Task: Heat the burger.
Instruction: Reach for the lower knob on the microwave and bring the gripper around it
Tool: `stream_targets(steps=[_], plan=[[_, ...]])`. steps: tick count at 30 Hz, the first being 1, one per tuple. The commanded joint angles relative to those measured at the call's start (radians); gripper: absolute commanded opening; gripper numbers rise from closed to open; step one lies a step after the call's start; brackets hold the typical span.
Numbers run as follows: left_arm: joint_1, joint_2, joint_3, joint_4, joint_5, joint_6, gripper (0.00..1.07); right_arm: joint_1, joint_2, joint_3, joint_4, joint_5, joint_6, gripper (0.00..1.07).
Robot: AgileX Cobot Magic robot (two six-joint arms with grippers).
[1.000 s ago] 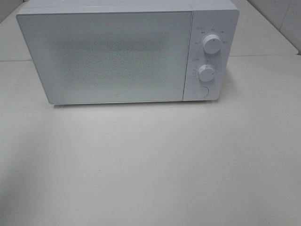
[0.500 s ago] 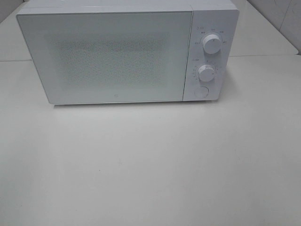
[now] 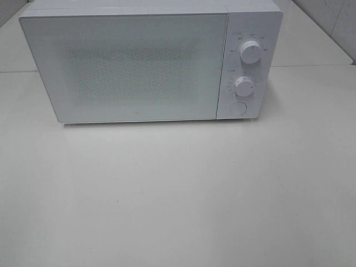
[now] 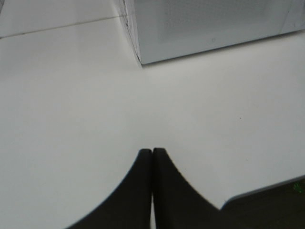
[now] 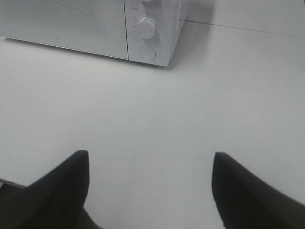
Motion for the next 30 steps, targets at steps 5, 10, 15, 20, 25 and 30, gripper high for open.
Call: stream_targets(steps=[5,10,15,20,25,30], plan=[[0.001,-0.022,0.067,0.001,-0.111,0.041,0.00,-0.003,-0.021,0.001,0.002,-0.014,-0.001,0.68],[0.001,-0.022,0.067,-0.004,-0.111,0.046,0.00,-0.003,-0.021,0.001,0.002,-0.013,-0.002,0.68],[0.001,-0.022,0.067,-0.004,-0.111,0.046,0.00,-0.003,-0.021,0.001,0.002,-0.013,-0.002,0.68],[0.001,-0.022,0.067,-0.004,-0.111,0.046,0.00,-0.003,-0.021,0.001,0.002,-0.013,-0.002,0.68],[0.001,-0.022,0.067,-0.004,-0.111,0.046,0.00,-0.003,-0.002,-0.011,-0.006,-0.029,0.010,0.68],[0.001,-0.022,0.067,-0.004,-0.111,0.045,0.00,-0.003,0.083,-0.023,-0.005,-0.084,0.043,0.68]])
